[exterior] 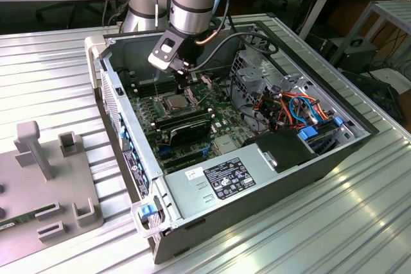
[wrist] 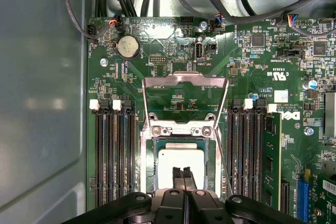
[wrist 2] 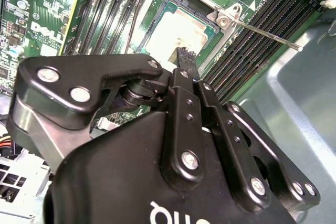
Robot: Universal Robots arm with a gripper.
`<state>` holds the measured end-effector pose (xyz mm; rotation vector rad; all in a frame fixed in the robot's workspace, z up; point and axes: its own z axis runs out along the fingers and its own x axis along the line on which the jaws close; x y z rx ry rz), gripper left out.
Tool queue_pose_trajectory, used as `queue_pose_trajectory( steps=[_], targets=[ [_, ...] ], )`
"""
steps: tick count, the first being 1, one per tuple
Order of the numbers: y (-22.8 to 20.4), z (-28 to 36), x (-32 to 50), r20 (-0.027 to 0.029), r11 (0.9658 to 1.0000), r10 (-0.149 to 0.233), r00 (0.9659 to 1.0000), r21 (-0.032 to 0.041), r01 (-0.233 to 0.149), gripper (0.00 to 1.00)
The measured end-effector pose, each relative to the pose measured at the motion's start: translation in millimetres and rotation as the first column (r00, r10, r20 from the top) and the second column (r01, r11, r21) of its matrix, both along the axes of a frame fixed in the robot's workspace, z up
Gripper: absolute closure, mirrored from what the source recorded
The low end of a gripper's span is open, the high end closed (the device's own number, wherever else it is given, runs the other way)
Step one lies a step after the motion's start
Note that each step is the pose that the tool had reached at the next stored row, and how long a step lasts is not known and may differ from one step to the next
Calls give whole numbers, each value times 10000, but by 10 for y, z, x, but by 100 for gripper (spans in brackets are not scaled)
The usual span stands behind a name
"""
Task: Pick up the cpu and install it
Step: 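Close the cpu cover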
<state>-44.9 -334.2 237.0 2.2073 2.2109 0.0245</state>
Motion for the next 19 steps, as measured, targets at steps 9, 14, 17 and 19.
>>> queue_pose_trajectory(
  steps=[9, 14, 17, 19],
  targets=[
    [0, 132, 0, 1, 10000, -1, 10000, 0, 1, 89],
    [0, 154, 0, 0, 10000, 0, 10000, 0, 0, 89],
    [0, 165, 0, 0, 10000, 0, 10000, -1, 0, 89],
    [0, 171, 0, 0, 10000, 0, 10000, 0, 0, 89]
  ],
)
